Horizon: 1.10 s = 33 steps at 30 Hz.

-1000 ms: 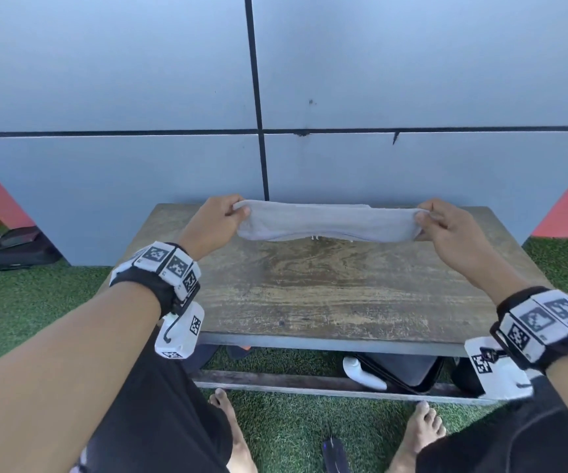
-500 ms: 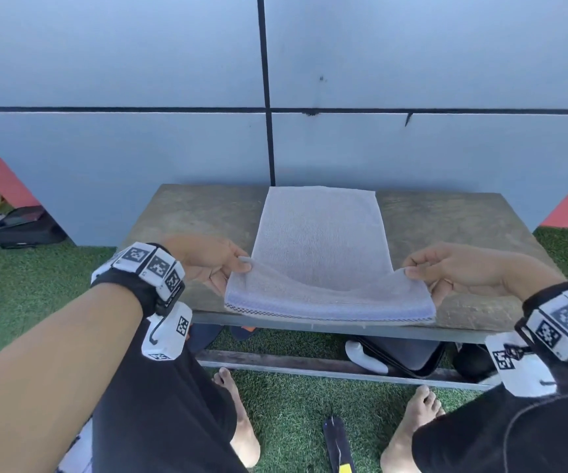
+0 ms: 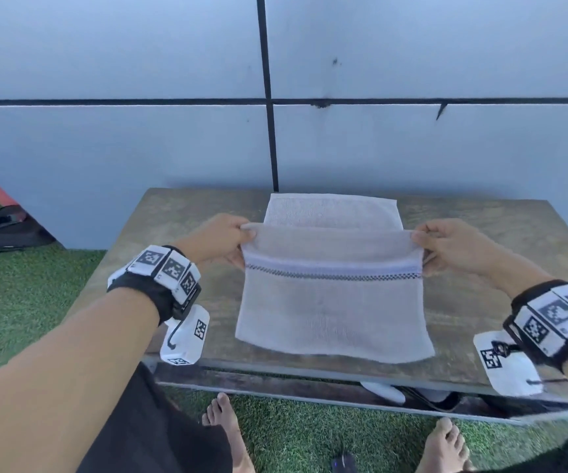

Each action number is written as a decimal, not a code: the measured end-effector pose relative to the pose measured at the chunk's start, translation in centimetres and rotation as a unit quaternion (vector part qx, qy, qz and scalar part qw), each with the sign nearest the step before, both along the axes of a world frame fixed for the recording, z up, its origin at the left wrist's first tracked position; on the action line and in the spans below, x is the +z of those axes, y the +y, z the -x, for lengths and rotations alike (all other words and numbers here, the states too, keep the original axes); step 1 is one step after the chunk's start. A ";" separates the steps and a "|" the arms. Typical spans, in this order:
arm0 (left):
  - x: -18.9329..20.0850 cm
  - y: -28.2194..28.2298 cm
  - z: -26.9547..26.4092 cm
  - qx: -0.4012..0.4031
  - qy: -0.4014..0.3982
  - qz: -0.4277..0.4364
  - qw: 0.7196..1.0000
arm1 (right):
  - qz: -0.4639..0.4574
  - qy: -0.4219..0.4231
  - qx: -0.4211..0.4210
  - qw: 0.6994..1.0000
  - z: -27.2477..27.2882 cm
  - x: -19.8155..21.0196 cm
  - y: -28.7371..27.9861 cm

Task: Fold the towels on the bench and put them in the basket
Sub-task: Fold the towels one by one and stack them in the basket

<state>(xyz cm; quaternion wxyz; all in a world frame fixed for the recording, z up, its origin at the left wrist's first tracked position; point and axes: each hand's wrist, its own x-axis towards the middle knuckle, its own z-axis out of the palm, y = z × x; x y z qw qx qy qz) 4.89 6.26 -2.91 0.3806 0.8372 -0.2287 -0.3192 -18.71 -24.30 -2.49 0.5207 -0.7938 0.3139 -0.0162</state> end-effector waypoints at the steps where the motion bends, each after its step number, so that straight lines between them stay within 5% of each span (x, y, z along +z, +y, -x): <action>1: 0.0 -1.1 -1.1 0.015 -0.030 0.006 0.999 | 0.004 -0.016 -0.032 0.999 -1.4 -0.4 -0.8; 9: -0.8 -9.2 -8.4 0.011 -0.165 -0.070 0.984 | 0.233 0.008 -0.085 0.969 -11.0 -2.4 -7.4; 20: -6.1 -13.8 -12.4 0.082 -0.234 -0.048 0.968 | 0.287 0.077 -0.089 0.951 -15.5 -6.9 -10.4; 29: -7.4 -13.7 -11.6 0.009 -0.266 -0.101 0.959 | 0.290 0.108 -0.003 0.951 -14.9 -7.9 -9.5; 33: -6.4 -11.6 -10.0 -0.029 -0.263 -0.101 0.959 | 0.289 0.055 -0.006 0.956 -12.9 -7.2 -8.0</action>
